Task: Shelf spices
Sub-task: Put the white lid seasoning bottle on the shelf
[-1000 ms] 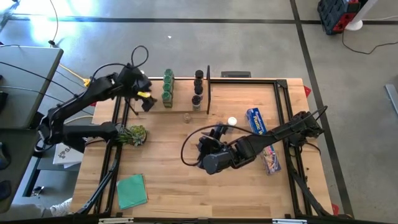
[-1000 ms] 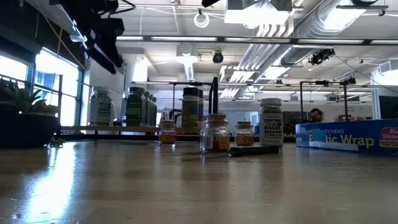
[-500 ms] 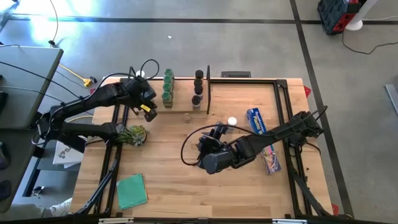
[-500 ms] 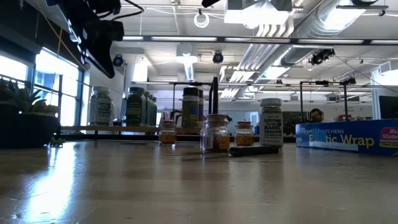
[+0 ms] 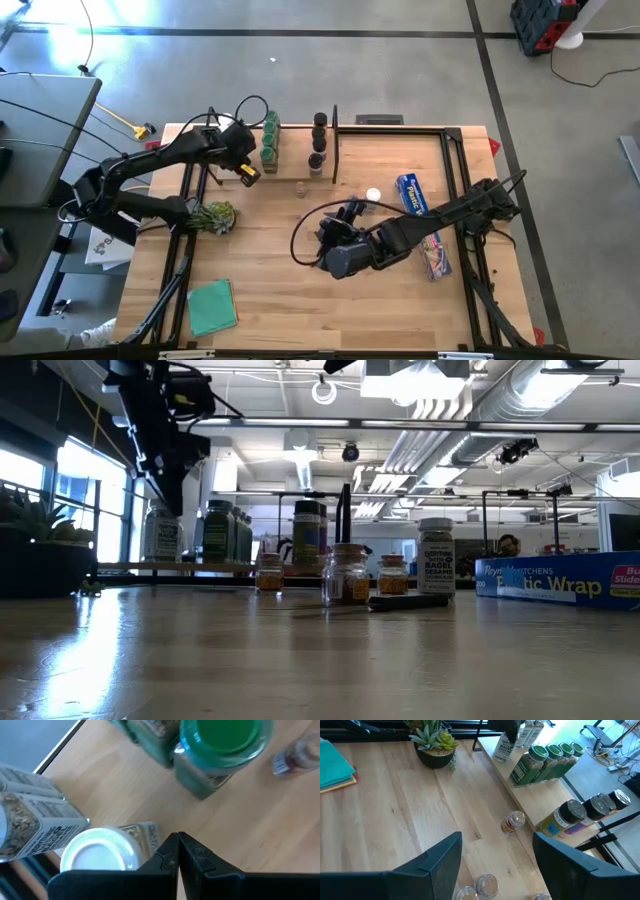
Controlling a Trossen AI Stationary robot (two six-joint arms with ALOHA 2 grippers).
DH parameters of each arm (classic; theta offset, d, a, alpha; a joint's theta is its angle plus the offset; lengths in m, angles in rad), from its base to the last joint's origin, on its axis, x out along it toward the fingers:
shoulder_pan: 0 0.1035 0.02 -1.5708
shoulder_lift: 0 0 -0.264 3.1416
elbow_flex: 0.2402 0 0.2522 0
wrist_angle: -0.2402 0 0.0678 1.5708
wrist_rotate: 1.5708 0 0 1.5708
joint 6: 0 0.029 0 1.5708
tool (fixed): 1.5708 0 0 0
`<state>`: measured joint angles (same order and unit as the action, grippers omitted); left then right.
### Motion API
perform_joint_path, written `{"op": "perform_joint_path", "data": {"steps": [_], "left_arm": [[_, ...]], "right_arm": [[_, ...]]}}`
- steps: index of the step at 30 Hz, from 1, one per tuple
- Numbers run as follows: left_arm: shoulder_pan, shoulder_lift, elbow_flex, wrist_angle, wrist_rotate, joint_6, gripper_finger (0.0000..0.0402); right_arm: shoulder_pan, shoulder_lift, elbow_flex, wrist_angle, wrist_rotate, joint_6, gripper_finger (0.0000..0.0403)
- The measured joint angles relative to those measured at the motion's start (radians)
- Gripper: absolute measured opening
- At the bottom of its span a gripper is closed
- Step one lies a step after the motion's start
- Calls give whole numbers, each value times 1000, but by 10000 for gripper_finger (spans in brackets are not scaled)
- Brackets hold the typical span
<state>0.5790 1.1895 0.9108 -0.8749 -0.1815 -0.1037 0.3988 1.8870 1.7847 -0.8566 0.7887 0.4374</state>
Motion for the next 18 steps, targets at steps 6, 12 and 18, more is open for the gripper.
{"op": "perform_joint_path", "data": {"steps": [6, 12, 18], "left_arm": [[17, 2, 0, -62, -62, 0, 1], [25, 2, 0, -78, -172, -10, 1], [25, 2, 0, -79, -172, -16, 0]], "right_arm": [[0, 0, 0, 0, 0, 0, 238], [0, 0, 0, 0, 0, 0, 238], [0, 0, 0, 0, 0, 0, 238]]}}
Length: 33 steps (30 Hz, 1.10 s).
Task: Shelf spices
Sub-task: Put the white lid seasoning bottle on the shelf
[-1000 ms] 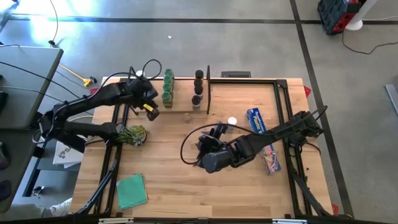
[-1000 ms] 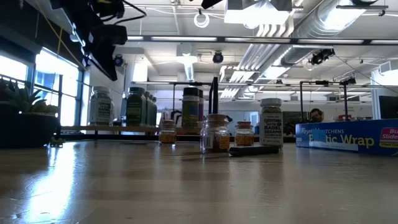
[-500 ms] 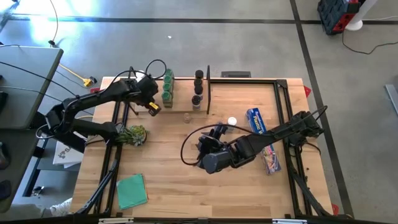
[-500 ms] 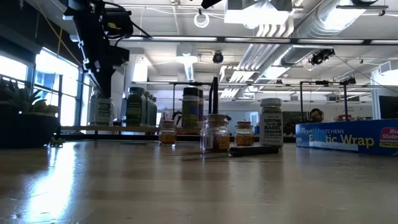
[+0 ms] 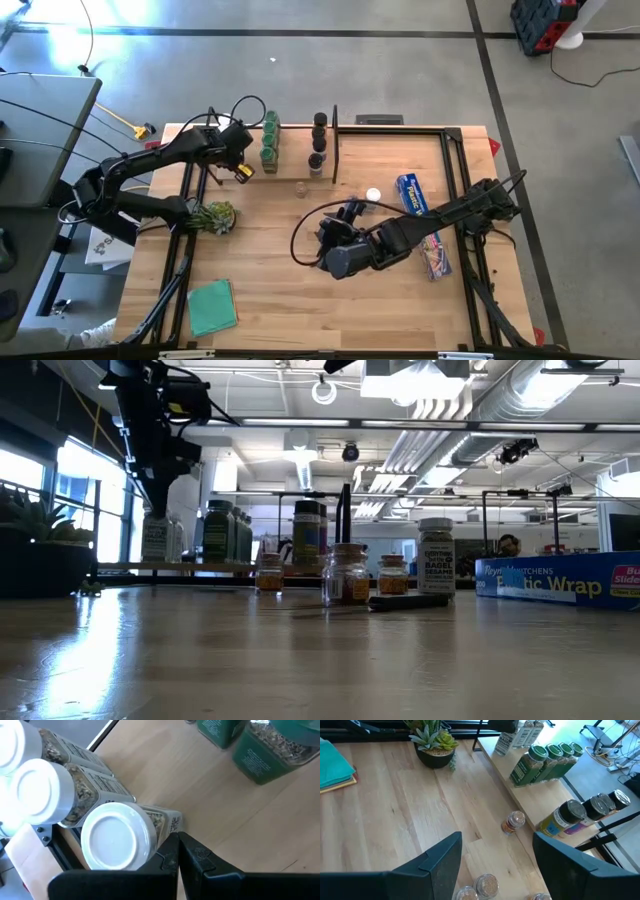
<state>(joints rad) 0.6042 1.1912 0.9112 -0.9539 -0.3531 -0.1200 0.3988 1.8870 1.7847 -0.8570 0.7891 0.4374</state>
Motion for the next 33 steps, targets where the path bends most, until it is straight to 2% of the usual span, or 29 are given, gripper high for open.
{"op": "perform_joint_path", "data": {"steps": [5, 12, 23, 30, 33], "left_arm": [[0, 0, 0, -18, -5, -7, 0], [0, 0, 0, -72, -82, -36, 0], [0, 0, 0, -106, -127, -78, 0], [0, -2, 0, -133, -123, -109, 0], [-13, -13, 14, -134, -85, -128, 0]], "right_arm": [[0, 0, 0, 0, 0, 0, 238], [0, 0, 0, 0, 0, 0, 238], [0, 0, 0, 0, 0, 0, 238], [0, 0, 0, 0, 0, 0, 238], [0, 0, 0, 0, 0, 0, 238]]}}
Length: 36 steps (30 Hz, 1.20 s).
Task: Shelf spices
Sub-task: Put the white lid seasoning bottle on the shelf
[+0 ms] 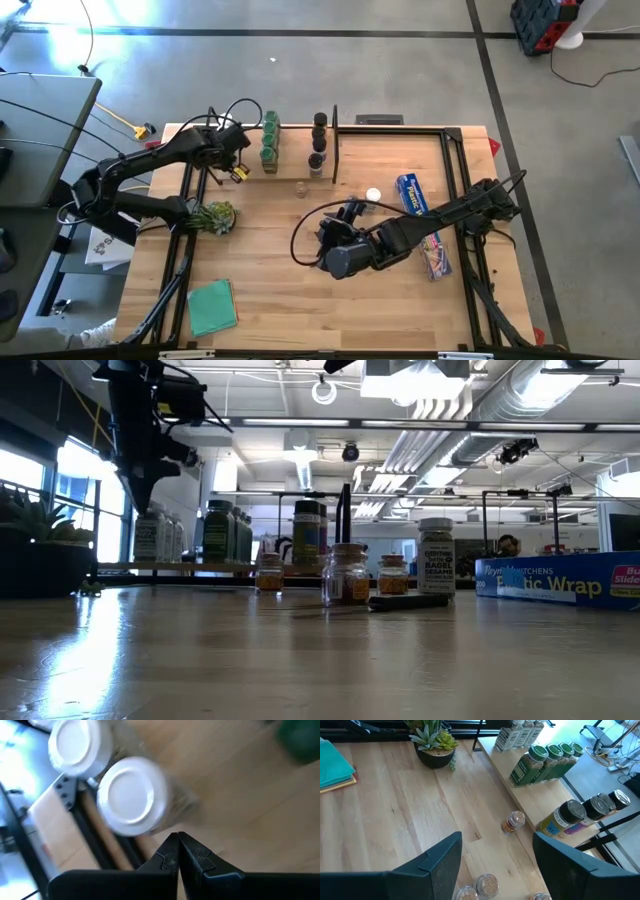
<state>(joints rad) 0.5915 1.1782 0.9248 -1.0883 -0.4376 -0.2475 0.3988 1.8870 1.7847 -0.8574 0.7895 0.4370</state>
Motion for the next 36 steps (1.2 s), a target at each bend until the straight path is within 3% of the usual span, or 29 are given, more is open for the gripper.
{"op": "perform_joint_path", "data": {"steps": [7, 14, 36], "left_arm": [[-35, -12, 23, 116, 38, 62, 0], [-4, 36, 23, 177, -15, 108, 0], [18, 61, 22, 111, -105, 95, 0]], "right_arm": [[0, 0, 0, 0, 0, 0, 238], [0, 0, 0, 0, -6, 0, 238], [0, 0, 0, -18, -12, 9, 238]]}}
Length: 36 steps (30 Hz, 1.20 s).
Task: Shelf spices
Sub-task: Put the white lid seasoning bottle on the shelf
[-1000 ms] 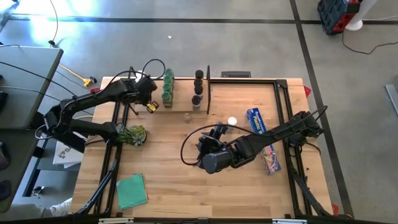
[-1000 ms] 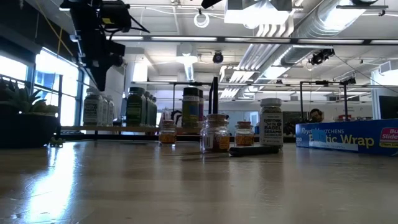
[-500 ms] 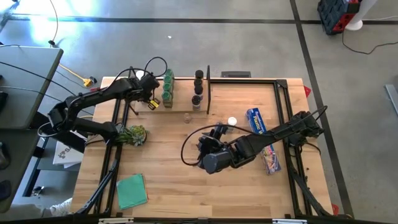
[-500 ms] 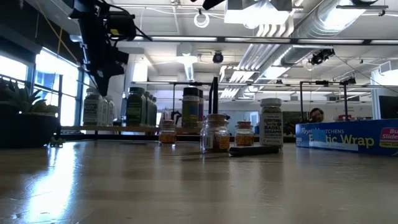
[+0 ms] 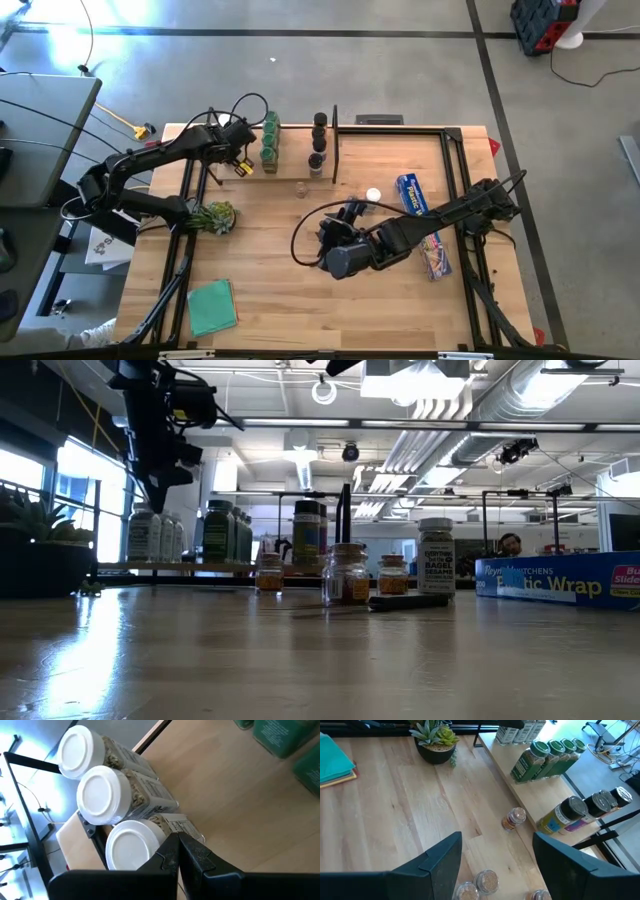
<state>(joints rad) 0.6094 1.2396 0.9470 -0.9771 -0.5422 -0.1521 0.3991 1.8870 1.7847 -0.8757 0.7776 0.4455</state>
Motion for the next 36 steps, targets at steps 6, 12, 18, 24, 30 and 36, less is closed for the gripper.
{"op": "perform_joint_path", "data": {"steps": [6, 12, 18, 24, 30, 36], "left_arm": [[0, 0, 0, 2, 2, 0, 0], [-21, -22, 13, -4, 32, -3, 0], [-48, -56, 115, -197, 111, -143, 0], [-26, -53, 112, -279, 108, -205, 0], [25, -16, 112, -288, 107, -205, 0], [79, 45, 112, -304, 138, -205, 0]], "right_arm": [[0, 0, 0, 0, 0, 0, 238], [0, 0, 0, -1, 0, 0, 238], [-1, 0, 0, -5, 0, 0, 238], [-2, 0, 0, -4, 0, 2, 238], [-2, 0, 0, -4, 0, 2, 238], [-2, 0, 0, -7, 0, 0, 238]]}}
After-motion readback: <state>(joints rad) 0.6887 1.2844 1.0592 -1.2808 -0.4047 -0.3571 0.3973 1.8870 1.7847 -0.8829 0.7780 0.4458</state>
